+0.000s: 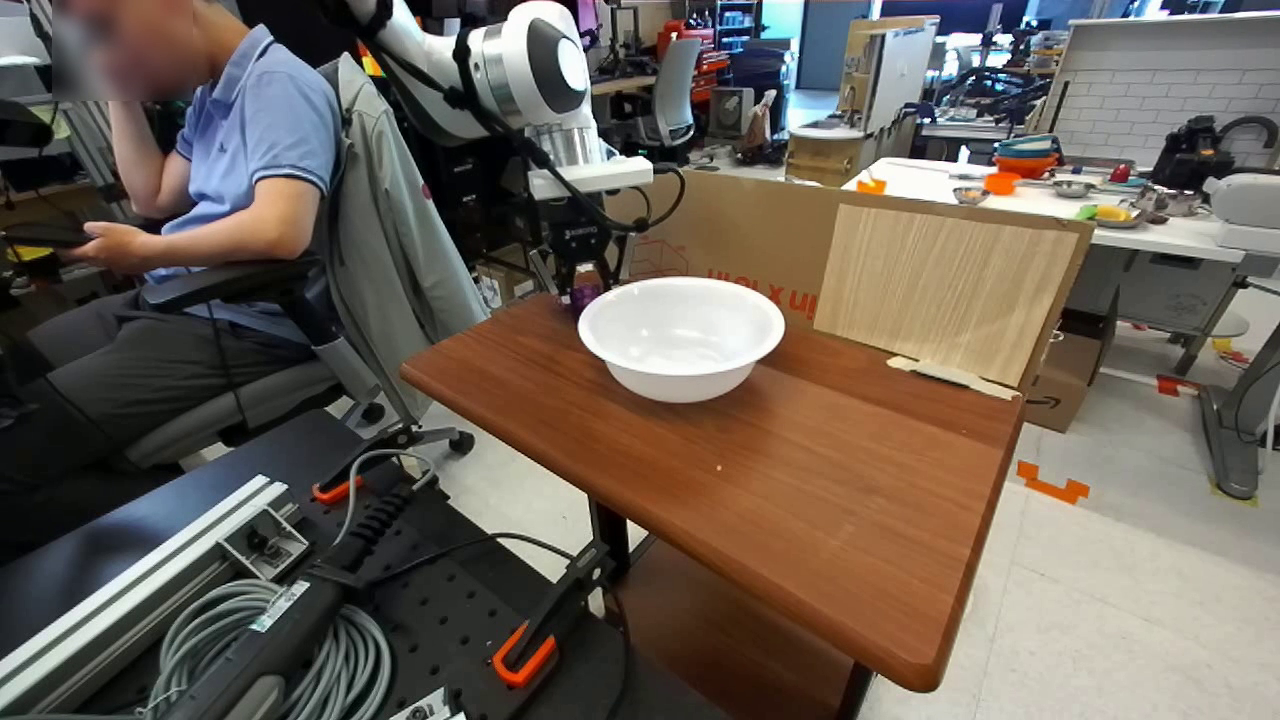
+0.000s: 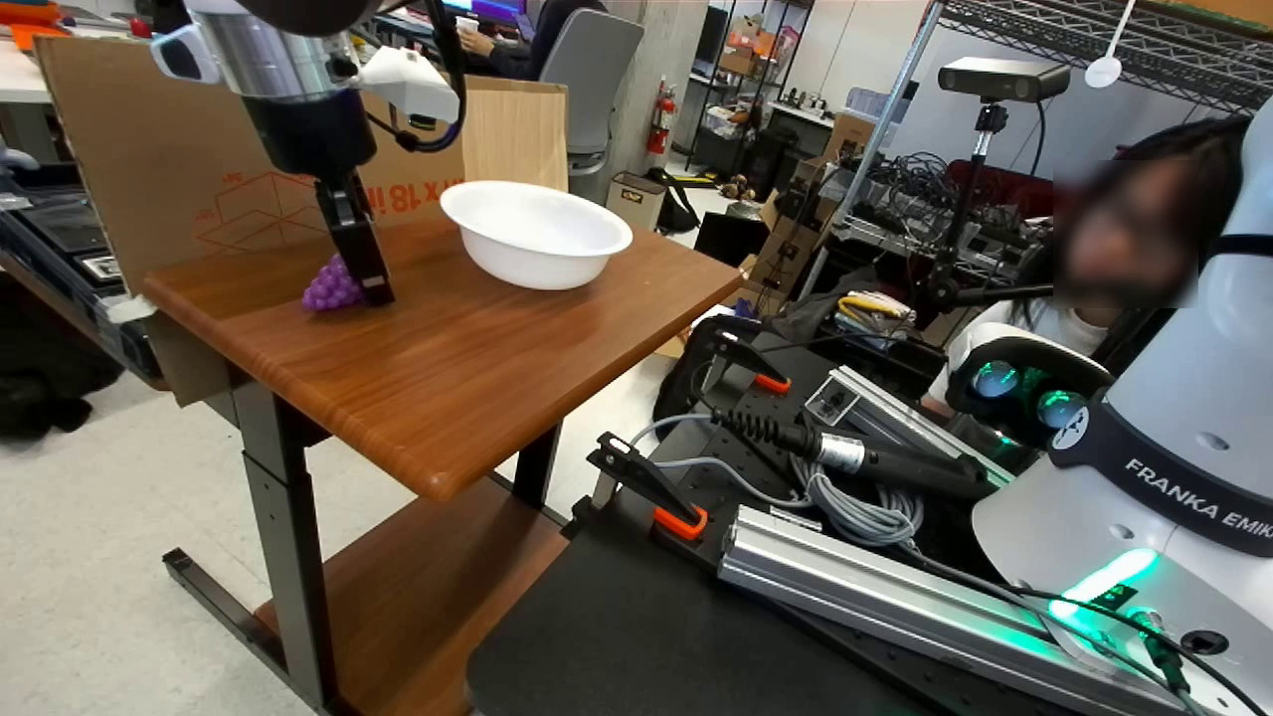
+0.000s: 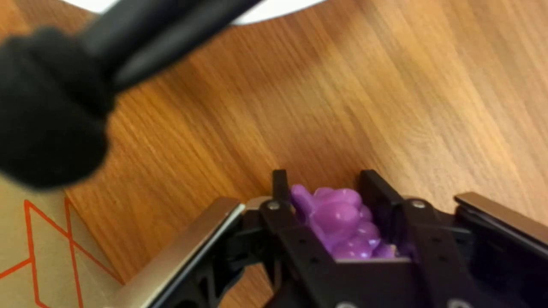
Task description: Put the purple grapes inside the white basin
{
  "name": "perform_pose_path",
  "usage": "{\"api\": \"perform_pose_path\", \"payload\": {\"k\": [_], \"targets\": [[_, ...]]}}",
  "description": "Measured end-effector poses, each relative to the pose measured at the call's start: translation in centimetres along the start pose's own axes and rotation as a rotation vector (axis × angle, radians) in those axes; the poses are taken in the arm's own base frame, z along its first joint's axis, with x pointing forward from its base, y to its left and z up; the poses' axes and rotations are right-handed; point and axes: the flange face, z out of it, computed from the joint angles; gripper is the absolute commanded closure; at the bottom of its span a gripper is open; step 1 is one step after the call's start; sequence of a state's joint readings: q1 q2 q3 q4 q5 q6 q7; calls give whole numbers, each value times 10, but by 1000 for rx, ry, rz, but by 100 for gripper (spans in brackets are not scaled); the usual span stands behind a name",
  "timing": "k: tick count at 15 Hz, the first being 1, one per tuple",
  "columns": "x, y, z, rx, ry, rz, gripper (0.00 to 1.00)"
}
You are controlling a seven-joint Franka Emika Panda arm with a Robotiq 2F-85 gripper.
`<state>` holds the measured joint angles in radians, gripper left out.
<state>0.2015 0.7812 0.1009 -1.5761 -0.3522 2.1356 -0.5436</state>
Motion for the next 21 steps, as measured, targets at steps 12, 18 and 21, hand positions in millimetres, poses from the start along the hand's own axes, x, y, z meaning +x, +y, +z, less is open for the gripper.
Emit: {"api": "perform_pose_path", "payload": {"k": [12, 18, 21], "targets": [[-141, 17, -109, -54, 226, 248, 79], [-263, 38, -59, 43, 145, 471, 79], [-270, 38, -21, 104, 87, 520, 79]]}}
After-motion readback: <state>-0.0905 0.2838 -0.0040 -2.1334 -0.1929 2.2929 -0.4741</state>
